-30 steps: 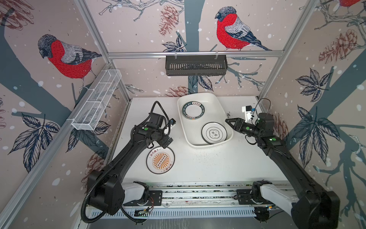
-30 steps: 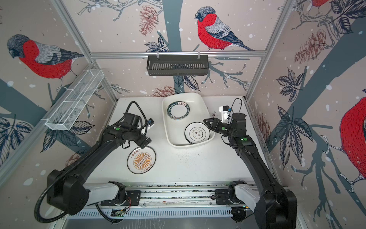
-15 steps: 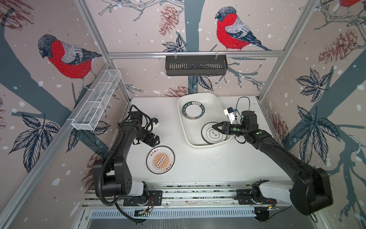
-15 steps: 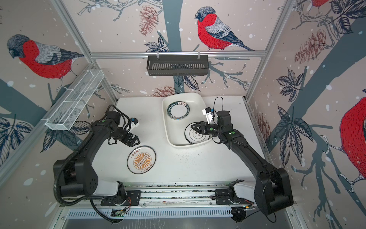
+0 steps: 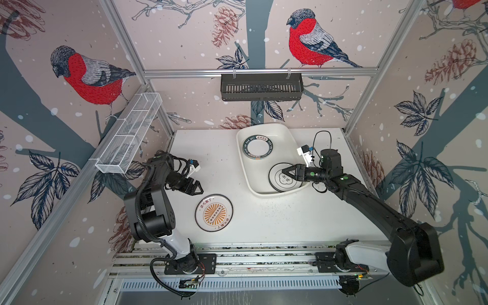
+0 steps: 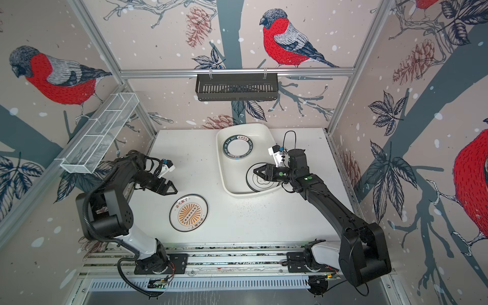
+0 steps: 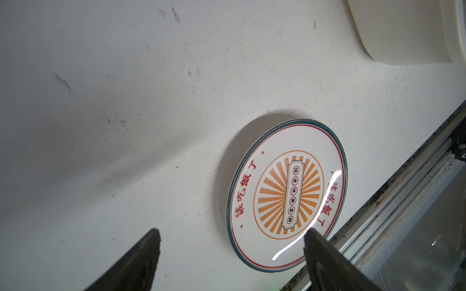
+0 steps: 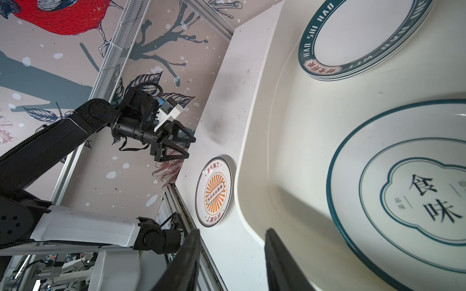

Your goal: Place the plates into the plastic bin on the countertop

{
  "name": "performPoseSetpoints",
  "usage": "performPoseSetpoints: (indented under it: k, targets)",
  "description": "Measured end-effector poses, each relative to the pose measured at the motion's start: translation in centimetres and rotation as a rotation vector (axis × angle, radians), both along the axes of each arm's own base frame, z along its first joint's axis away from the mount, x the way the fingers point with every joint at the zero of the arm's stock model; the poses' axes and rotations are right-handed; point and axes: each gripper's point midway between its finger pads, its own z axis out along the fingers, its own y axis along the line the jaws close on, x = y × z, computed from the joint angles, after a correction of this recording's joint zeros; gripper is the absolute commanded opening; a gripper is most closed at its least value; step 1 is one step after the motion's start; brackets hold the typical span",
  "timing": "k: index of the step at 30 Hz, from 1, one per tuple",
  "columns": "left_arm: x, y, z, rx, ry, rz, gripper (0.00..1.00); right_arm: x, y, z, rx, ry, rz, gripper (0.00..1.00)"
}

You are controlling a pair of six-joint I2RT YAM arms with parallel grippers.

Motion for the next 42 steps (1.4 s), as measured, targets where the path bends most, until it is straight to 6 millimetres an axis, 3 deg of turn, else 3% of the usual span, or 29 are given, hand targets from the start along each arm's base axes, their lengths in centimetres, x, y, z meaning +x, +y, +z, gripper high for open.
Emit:
performPoseSetpoints:
  k: [11, 21, 42]
  targets:
    - [-2.5, -0.7, -4.0, -0.109, 0.167, -0.035, 0.76, 0.0, 0.2, -0.3, 0.017, 0.001, -0.003, 0.43]
    - [-2.6, -1.1, -5.8, -0.162, 0.237, -0.049, 0.61, -0.2, 0.3, -0.8, 0.026, 0.012, -0.006, 0.42]
    - [-3.2, -1.7, -7.2, -0.23, 0.327, -0.059, 0.34, 0.3, 0.4, -2.2, 0.029, 0.042, -0.025, 0.41]
